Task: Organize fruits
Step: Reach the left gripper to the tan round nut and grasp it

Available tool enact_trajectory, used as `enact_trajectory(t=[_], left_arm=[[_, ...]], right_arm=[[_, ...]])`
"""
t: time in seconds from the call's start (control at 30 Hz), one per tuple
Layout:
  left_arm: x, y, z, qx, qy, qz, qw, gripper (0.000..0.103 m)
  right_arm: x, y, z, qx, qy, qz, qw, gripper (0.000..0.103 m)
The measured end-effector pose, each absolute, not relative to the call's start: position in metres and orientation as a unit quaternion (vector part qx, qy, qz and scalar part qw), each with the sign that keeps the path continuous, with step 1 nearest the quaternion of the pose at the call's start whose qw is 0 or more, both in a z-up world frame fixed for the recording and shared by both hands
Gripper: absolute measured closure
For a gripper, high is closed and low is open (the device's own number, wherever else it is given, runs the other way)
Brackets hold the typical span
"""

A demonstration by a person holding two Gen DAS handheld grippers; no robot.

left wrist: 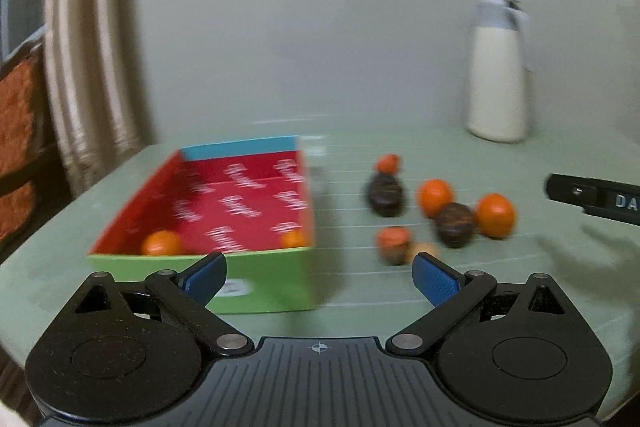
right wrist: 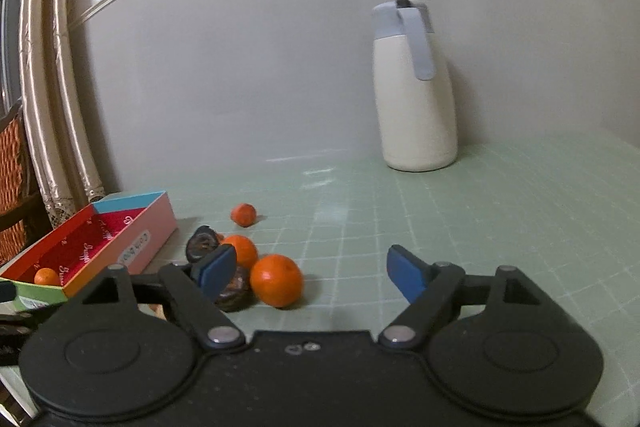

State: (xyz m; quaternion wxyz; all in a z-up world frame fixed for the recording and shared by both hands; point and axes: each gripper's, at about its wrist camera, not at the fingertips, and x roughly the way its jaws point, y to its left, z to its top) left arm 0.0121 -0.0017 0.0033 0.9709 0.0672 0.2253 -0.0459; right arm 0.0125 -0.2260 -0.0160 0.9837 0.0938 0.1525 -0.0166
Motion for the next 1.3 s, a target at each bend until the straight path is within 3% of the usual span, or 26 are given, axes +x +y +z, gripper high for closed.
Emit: enact_trajectory(t=[0.13,0.23,0.4,0.57,0.73,0.8,0.87,0.93,1.3], left_arm=[[0.019,-0.034,-0.002,0.078,0.232,-0.066,0.967,0.006],[0.029,-0.050,-0.007,0.074,0.249,-0.074,0.963,0.026],[0.044,-0.064,-0.019,0.054,0.277,-0.069,0.957,0.031],[0.058,-0.071,-0.028,0.039,0.299,-0.067,0.951,0.054],[0.063,-0.077,-0.032,0.035,0.301,-0.062,0.951,0.055],[0.064,-0.079,-0.033,0.035,0.298,-0.062,0.952,0.060],[0.063,-0.082,-0.033,0.035,0.295,-0.068,0.952,0.072],[0.063,-0.085,-0.033,0.039,0.291,-0.071,0.953,0.078],[0.058,-0.083,-0.028,0.043,0.274,-0.074,0.958,0.078]], right_arm=[[0.003,-0.237,-0.017,0.093,0.150,-0.029,0.984,0.021],[-0.005,-0.245,-0.016,0.094,0.146,-0.042,0.984,0.020],[-0.012,-0.262,-0.018,0.106,0.148,-0.060,0.981,0.020],[-0.017,-0.271,-0.020,0.113,0.149,-0.067,0.980,0.020],[-0.016,-0.271,-0.022,0.118,0.154,-0.063,0.979,0.020],[-0.015,-0.271,-0.022,0.115,0.156,-0.061,0.979,0.020],[-0.015,-0.271,-0.022,0.114,0.158,-0.060,0.979,0.019],[-0.014,-0.271,-0.023,0.116,0.160,-0.059,0.978,0.019],[-0.012,-0.273,-0.024,0.127,0.165,-0.058,0.976,0.019]])
